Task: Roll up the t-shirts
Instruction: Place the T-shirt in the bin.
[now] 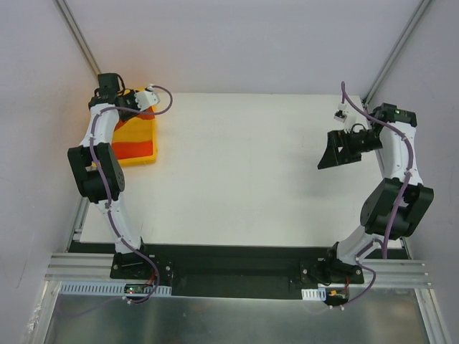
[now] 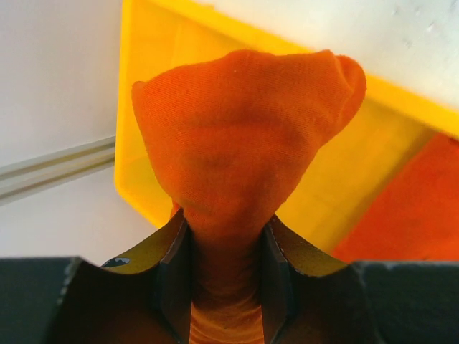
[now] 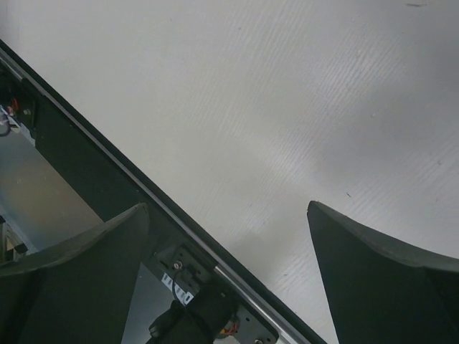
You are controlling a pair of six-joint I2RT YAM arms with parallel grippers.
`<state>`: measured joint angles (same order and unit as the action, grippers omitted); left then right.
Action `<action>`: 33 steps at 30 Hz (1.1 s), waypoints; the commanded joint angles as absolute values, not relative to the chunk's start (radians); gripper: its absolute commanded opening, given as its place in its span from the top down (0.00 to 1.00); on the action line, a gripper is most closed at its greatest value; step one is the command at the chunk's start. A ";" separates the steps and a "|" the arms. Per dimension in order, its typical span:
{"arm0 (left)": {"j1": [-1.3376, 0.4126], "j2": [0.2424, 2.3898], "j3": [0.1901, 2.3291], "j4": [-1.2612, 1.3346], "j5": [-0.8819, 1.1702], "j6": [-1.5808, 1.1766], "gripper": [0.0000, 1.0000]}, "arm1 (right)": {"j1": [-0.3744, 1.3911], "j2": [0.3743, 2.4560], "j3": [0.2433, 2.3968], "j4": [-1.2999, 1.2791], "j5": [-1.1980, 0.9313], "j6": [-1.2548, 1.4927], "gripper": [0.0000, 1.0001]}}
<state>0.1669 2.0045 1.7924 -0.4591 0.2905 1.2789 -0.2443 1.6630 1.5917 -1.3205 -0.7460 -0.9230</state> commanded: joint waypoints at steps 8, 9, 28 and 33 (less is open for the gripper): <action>0.287 2.120 1.835 -0.408 0.489 1.545 1.00 | -0.178 1.638 1.497 -1.413 -0.511 -1.034 0.04; 0.290 2.131 1.841 -0.413 0.495 1.558 1.00 | -0.169 1.640 1.488 -1.413 -0.499 -1.040 0.04; 0.285 2.063 1.566 -0.479 0.512 1.686 1.00 | -0.038 1.753 1.535 -1.431 -0.440 -1.095 0.04; 0.285 2.059 1.565 -0.503 0.494 1.657 0.99 | -0.028 1.778 1.555 -1.437 -0.449 -1.095 0.04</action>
